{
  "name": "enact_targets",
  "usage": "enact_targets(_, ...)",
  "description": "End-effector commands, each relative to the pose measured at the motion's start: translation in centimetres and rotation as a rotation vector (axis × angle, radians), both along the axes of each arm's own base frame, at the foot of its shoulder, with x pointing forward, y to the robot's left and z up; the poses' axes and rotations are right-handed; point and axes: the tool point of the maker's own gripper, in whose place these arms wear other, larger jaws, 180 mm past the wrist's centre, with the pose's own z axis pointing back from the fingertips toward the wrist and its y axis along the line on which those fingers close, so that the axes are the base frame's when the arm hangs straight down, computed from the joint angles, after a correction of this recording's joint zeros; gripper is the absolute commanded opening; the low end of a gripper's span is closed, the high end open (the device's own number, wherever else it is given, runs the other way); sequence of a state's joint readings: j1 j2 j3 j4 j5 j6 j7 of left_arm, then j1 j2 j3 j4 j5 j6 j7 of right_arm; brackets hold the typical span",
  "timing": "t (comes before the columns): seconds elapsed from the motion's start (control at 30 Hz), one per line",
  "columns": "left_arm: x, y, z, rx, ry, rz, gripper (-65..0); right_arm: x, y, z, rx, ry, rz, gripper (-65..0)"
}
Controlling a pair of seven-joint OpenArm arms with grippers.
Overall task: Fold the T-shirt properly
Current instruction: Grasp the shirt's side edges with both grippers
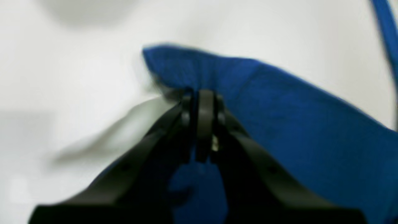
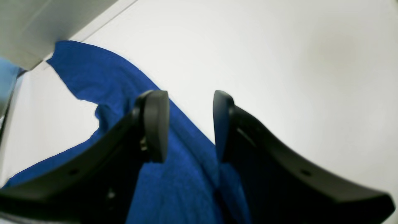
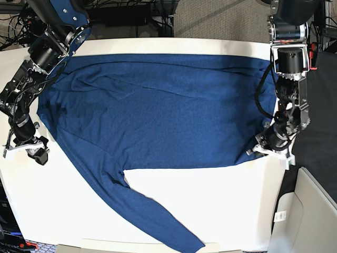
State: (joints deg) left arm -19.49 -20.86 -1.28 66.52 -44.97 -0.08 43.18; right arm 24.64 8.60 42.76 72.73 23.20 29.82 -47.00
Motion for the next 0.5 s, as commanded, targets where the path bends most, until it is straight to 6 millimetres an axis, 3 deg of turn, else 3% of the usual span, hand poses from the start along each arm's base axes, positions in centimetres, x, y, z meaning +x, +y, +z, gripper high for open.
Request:
enact_targets(0.0,0.9,1.1,2.9,0.008,-0.070,0.012,-65.0,1.4,-0.6,2.7,-0.023,-0.077,-0.007,-40.9)
enact_targets(0.33,-2.9,1.1,5.5,0.000,-0.068,-0.020,-65.0,6.2,1.8,2.6,-0.127,0.023,0.116,-40.7)
enact_targets(0.47,-4.7,1.0,5.9,-0.002,-0.065,-0.022,-65.0,7.5,2.2,1.3,-0.138,0.098,0.133,-40.6)
